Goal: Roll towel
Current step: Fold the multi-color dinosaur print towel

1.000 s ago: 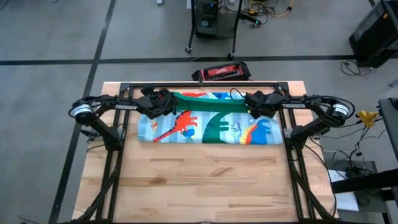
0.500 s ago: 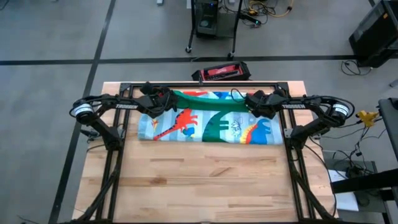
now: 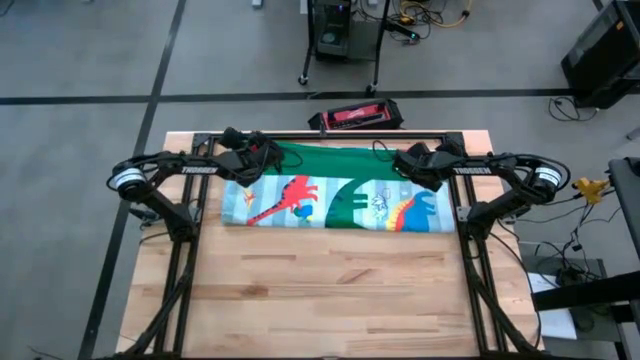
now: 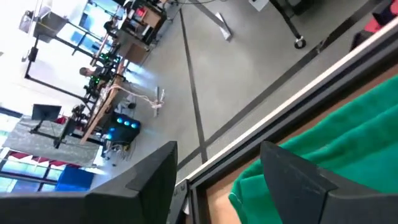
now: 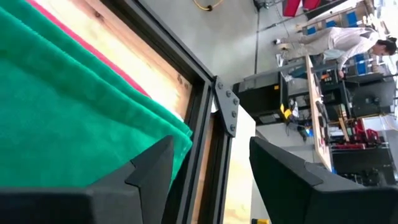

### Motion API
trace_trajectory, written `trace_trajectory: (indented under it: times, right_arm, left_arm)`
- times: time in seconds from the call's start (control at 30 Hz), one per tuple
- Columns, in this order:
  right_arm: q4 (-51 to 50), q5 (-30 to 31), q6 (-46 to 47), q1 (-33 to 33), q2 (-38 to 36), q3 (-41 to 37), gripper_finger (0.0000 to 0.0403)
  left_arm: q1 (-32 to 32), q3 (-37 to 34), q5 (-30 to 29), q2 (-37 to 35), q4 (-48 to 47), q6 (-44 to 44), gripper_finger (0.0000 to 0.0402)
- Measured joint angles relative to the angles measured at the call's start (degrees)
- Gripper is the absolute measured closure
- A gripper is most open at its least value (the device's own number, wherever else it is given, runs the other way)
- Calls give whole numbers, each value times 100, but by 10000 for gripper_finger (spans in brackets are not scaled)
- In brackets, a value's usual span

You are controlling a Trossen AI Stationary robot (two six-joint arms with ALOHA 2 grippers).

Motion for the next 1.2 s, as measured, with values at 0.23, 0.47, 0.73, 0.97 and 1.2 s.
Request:
trace_trajectory:
  times: [0.23, 0.47, 0.73, 0.97, 1.2]
  right_arm:
    - [215, -898, -285, -7, -2, 0, 242]
    - [745, -2477, -945, -37, -40, 10, 342]
    - [1518, -3822, -1022, -59, 172, 13, 397]
    - [2681, -4430, -1181, 60, 734, 43, 402]
    - [2836, -4245, -1482, 367, 644, 104, 403]
  left_arm:
    - [-115, -119, 2141, -119, 39, 98, 224]
    - [-270, -669, 2931, -147, 145, 159, 258]
    - [-310, -1259, 2812, -169, -127, -397, 291]
    - [-308, -1410, 2637, -203, -360, -739, 304]
    - [-310, -1392, 2524, -358, -1193, -824, 320]
